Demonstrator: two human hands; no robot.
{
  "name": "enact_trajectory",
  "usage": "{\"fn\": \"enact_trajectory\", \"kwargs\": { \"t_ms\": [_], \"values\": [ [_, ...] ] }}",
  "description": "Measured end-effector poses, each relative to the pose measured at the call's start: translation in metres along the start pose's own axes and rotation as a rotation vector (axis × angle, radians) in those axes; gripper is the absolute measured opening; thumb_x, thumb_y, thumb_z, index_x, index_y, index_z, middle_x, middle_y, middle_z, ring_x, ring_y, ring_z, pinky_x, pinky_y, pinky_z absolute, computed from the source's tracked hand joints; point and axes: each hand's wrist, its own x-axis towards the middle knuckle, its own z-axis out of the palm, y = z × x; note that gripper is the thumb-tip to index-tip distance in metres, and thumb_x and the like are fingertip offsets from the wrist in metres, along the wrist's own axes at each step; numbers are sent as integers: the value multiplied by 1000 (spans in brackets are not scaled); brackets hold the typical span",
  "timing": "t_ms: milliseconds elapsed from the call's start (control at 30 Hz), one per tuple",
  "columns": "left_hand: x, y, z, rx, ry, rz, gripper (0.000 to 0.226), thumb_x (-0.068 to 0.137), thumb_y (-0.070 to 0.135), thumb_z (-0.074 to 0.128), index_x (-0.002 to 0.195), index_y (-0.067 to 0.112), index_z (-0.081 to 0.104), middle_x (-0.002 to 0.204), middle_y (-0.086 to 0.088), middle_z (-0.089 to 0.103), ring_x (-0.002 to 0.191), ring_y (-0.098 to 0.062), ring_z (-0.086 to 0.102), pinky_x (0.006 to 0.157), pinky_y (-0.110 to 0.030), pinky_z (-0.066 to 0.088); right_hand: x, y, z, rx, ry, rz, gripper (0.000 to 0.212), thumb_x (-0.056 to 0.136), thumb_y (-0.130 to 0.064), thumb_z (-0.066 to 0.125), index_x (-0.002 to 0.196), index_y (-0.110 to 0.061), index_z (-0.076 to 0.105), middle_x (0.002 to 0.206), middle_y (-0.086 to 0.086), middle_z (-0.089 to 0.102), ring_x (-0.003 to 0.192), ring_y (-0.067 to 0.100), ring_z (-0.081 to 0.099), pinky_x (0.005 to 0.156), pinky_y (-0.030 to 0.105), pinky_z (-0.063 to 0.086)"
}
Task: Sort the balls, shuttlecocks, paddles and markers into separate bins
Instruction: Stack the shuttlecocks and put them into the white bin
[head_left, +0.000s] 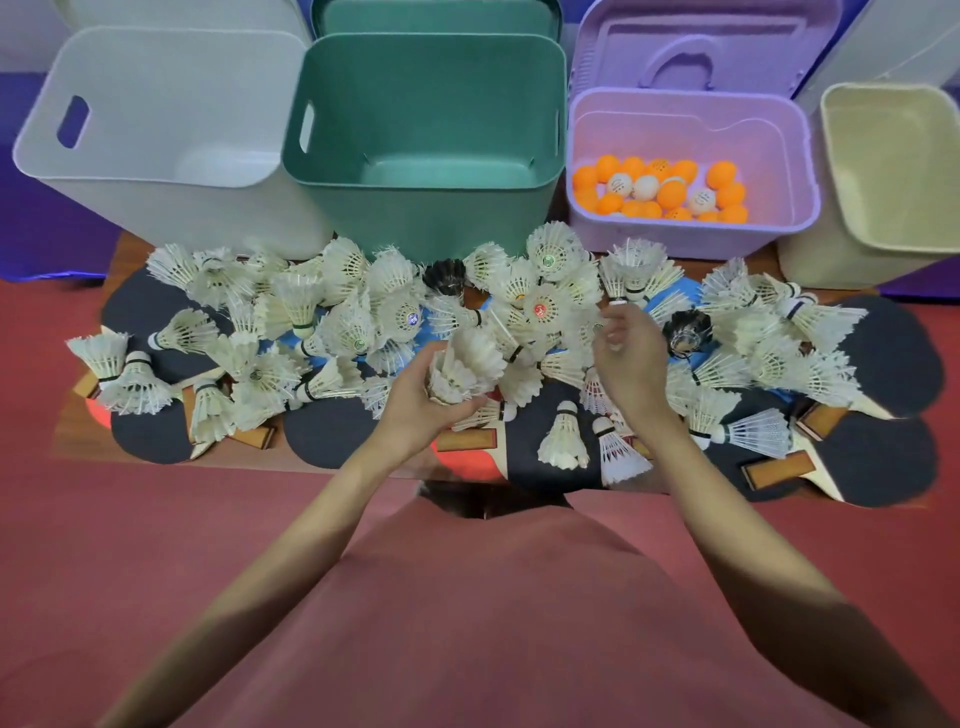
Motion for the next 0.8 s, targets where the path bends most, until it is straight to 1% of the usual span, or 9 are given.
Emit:
{"fn": "enact_trajectory", "kwargs": {
  "t_ms": [67, 167, 300, 433, 533, 600, 667, 733, 800],
  "values": [
    [-1, 2, 3, -86, 33, -47, 50, 71, 3, 80, 114, 9, 56, 102, -6, 67, 94, -10, 63, 85, -22, 49, 12, 17, -3, -202, -39, 62, 37, 86, -7, 57, 123, -4, 53, 113, 16, 54, 111, 31, 48, 94, 37, 39],
    [-2, 4, 7, -169, 47, -107, 46, 72, 7, 80, 109, 23, 58, 107, -6, 69, 102, -19, 65, 91, -36, 52, 22, 28, -1, -365, -139, 31, 44, 88, -10, 59, 129, -1, 47, 118, 20, 50, 116, 36, 43, 97, 40, 37],
    [-3, 8, 11, -143, 48, -110, 44, 71, 9, 81, 104, 26, 58, 106, -5, 69, 101, -19, 65, 90, -36, 52, 30, 32, 4, -397, -197, -39, 5, 90, -6, 52, 89, -2, 54, 88, 21, 57, 93, 38, 56, 69, 36, 43],
    [-4, 12, 14, -152, 44, -105, 44, 71, 6, 81, 107, 18, 58, 104, -4, 68, 96, -14, 65, 85, -28, 51, 33, 32, -5, -270, -132, 13, 19, 93, -5, 47, 99, 8, 59, 78, 20, 62, 70, 31, 59, 60, 34, 44],
    [-1, 10, 13, -137, 36, -90, 42, 72, 7, 80, 107, 19, 59, 100, 1, 69, 89, -9, 65, 78, -23, 51, 26, 24, -15, -139, -53, 58, 17, 92, -7, 51, 87, 7, 59, 58, 2, 46, 52, 10, 41, 51, 29, 30],
    [1, 7, 11, -98, 21, -70, 42, 71, 8, 81, 105, 18, 60, 97, 4, 68, 87, -6, 63, 78, -22, 49, 19, 20, -19, 35, -38, 131, 16, 91, -9, 54, 86, 6, 60, 62, 6, 49, 53, 11, 41, 55, 31, 34],
    [4, 1, 7, -18, -25, -15, 44, 69, 13, 84, 105, 15, 59, 93, 9, 65, 87, -3, 61, 80, -22, 48, 8, 12, -21, 193, -61, 198, 24, 92, -12, 56, 99, 11, 59, 72, 10, 51, 60, 15, 45, 59, 31, 38],
    [5, -4, 4, 52, -77, 34, 49, 65, 29, 82, 105, 15, 59, 91, 12, 63, 88, -8, 60, 79, -28, 47, -3, 4, -20, 253, -92, 204, 14, 93, -13, 54, 85, -3, 59, 66, 7, 49, 57, 7, 45, 59, 25, 34],
    [6, -8, -1, 90, -106, 57, 53, 62, 40, 78, 105, 15, 59, 93, 8, 64, 91, -15, 60, 80, -33, 48, -15, -7, -18, 248, -95, 184, 26, 93, -11, 53, 69, -20, 48, 55, -1, 41, 45, 1, 39, 53, 19, 32]
  ]
}}
